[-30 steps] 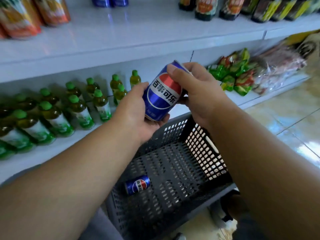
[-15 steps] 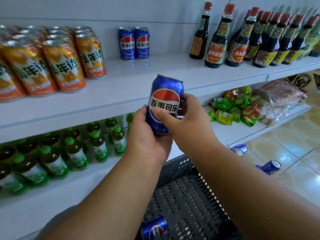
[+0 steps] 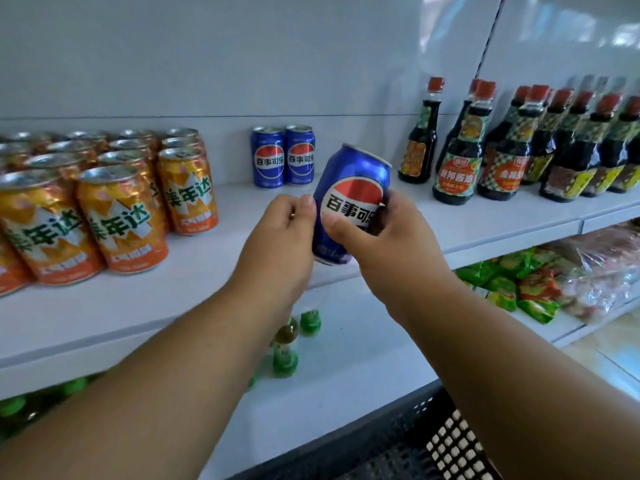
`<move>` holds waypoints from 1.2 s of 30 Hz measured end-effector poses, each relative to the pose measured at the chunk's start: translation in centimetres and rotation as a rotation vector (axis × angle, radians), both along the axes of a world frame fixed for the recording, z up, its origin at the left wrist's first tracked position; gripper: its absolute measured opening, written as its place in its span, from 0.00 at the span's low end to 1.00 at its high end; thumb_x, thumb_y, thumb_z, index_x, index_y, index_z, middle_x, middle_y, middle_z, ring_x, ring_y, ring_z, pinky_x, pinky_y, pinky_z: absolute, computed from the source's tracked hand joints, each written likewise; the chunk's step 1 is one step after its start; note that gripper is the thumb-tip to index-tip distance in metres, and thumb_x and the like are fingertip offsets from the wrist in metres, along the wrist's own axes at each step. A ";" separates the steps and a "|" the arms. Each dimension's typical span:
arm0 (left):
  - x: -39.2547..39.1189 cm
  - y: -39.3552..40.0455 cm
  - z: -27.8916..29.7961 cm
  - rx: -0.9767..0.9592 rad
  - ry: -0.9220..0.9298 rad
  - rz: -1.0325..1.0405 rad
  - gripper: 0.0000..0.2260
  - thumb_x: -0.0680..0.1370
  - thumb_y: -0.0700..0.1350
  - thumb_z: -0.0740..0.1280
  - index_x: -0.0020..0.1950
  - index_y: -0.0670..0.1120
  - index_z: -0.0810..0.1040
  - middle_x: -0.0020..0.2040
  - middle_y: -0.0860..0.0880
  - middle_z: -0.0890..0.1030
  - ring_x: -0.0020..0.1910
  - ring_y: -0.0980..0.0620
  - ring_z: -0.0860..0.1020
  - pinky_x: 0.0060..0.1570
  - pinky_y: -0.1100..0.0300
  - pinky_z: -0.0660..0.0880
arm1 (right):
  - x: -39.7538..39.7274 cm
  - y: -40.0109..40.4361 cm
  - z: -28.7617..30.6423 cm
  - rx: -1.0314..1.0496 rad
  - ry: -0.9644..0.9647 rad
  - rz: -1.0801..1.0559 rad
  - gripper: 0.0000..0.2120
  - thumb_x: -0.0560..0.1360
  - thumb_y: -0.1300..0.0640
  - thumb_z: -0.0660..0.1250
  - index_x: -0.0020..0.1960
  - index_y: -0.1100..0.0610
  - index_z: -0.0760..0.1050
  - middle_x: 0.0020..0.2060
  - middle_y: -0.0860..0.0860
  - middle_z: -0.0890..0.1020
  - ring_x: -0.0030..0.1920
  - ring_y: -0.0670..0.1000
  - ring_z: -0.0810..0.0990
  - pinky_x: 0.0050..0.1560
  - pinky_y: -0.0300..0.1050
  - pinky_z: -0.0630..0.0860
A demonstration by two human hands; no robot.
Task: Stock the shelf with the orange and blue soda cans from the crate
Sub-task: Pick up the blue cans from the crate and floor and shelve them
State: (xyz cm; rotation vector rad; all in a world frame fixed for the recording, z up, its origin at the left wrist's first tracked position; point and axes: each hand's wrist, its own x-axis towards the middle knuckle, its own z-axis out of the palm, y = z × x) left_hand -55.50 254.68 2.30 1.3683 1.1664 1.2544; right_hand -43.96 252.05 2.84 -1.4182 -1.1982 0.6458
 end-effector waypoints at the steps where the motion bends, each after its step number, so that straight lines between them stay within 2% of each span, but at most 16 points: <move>1: 0.1 1.2 0.2 0.000 0.047 -0.013 0.11 0.81 0.58 0.57 0.47 0.57 0.76 0.49 0.54 0.82 0.52 0.52 0.81 0.58 0.47 0.77 | 0.4 1.2 0.0 -0.007 0.001 0.006 0.23 0.69 0.50 0.77 0.61 0.51 0.75 0.49 0.46 0.85 0.50 0.44 0.84 0.55 0.48 0.82; 4: 1.0 4.5 0.3 0.021 0.168 -0.006 0.12 0.81 0.58 0.56 0.48 0.55 0.75 0.51 0.52 0.81 0.53 0.49 0.80 0.59 0.45 0.76 | 1.5 4.3 -0.1 -0.023 -0.011 0.026 0.24 0.69 0.50 0.78 0.61 0.52 0.75 0.50 0.47 0.84 0.50 0.45 0.83 0.55 0.47 0.81; 7: 2.6 7.1 -0.1 0.021 0.195 -0.002 0.11 0.83 0.55 0.55 0.48 0.53 0.74 0.52 0.49 0.80 0.53 0.47 0.80 0.59 0.45 0.77 | 2.4 6.8 -0.1 -0.030 -0.063 -0.007 0.25 0.68 0.48 0.79 0.60 0.52 0.74 0.49 0.46 0.83 0.48 0.44 0.82 0.51 0.42 0.81; 11: 4.1 10.4 -0.5 -0.038 0.241 -0.005 0.12 0.83 0.50 0.56 0.59 0.49 0.76 0.58 0.47 0.79 0.57 0.46 0.78 0.62 0.45 0.74 | 3.8 10.2 -0.7 -0.044 -0.132 -0.048 0.26 0.68 0.50 0.79 0.61 0.52 0.72 0.51 0.47 0.82 0.51 0.48 0.81 0.56 0.47 0.80; 14: 4.9 13.2 -0.1 -0.019 0.447 0.041 0.11 0.83 0.45 0.56 0.59 0.45 0.77 0.57 0.44 0.79 0.54 0.45 0.77 0.56 0.51 0.75 | 4.5 12.9 -1.3 -0.058 -0.222 -0.066 0.28 0.68 0.51 0.79 0.63 0.52 0.70 0.53 0.48 0.81 0.53 0.50 0.81 0.57 0.49 0.79; 17: 6.0 16.0 0.4 0.018 0.707 0.061 0.11 0.82 0.41 0.58 0.60 0.44 0.77 0.57 0.43 0.78 0.54 0.44 0.76 0.48 0.54 0.70 | 5.2 15.4 -1.9 -0.064 -0.238 -0.075 0.28 0.68 0.53 0.79 0.63 0.53 0.69 0.52 0.48 0.79 0.54 0.51 0.80 0.57 0.50 0.78; 20: 6.6 18.7 -0.6 0.064 0.805 0.126 0.12 0.80 0.42 0.62 0.62 0.48 0.78 0.61 0.43 0.78 0.59 0.41 0.76 0.51 0.52 0.73 | 5.7 17.8 -2.3 -0.077 -0.305 -0.069 0.28 0.70 0.52 0.77 0.64 0.54 0.68 0.49 0.47 0.76 0.52 0.49 0.77 0.52 0.45 0.75; 23: 6.8 19.9 -2.5 0.144 0.787 0.162 0.17 0.77 0.42 0.63 0.65 0.50 0.77 0.65 0.43 0.75 0.63 0.40 0.74 0.59 0.45 0.75 | 6.2 20.4 -2.3 -0.084 -0.348 -0.061 0.27 0.72 0.52 0.76 0.65 0.55 0.68 0.49 0.47 0.74 0.49 0.47 0.74 0.48 0.41 0.70; 25: 7.0 20.3 -2.8 0.146 0.738 0.155 0.20 0.75 0.41 0.63 0.67 0.50 0.75 0.66 0.43 0.75 0.63 0.39 0.74 0.60 0.43 0.75 | 6.7 22.1 -2.5 -0.088 -0.389 -0.075 0.28 0.71 0.52 0.76 0.65 0.55 0.67 0.49 0.47 0.74 0.50 0.49 0.75 0.49 0.43 0.71; 30: 7.2 20.9 -3.1 0.096 0.628 0.157 0.26 0.78 0.42 0.65 0.74 0.47 0.63 0.70 0.44 0.70 0.67 0.42 0.71 0.65 0.43 0.71 | 6.5 25.0 -3.1 -0.068 -0.436 -0.115 0.25 0.72 0.52 0.75 0.63 0.56 0.66 0.54 0.52 0.78 0.56 0.55 0.78 0.55 0.49 0.75; 33: 6.9 21.5 -3.5 0.104 0.616 0.154 0.27 0.78 0.44 0.65 0.76 0.46 0.61 0.70 0.44 0.69 0.67 0.41 0.70 0.65 0.43 0.71 | 6.3 26.3 -2.3 -0.099 -0.412 -0.101 0.25 0.73 0.54 0.75 0.62 0.56 0.64 0.54 0.52 0.76 0.58 0.55 0.77 0.52 0.46 0.72; 36: 6.8 21.7 -3.5 0.090 0.623 0.145 0.28 0.78 0.43 0.65 0.76 0.46 0.60 0.71 0.44 0.67 0.68 0.41 0.69 0.66 0.45 0.70 | 6.5 27.5 -2.2 -0.109 -0.431 -0.109 0.26 0.73 0.53 0.75 0.65 0.57 0.66 0.59 0.54 0.77 0.60 0.55 0.77 0.53 0.45 0.71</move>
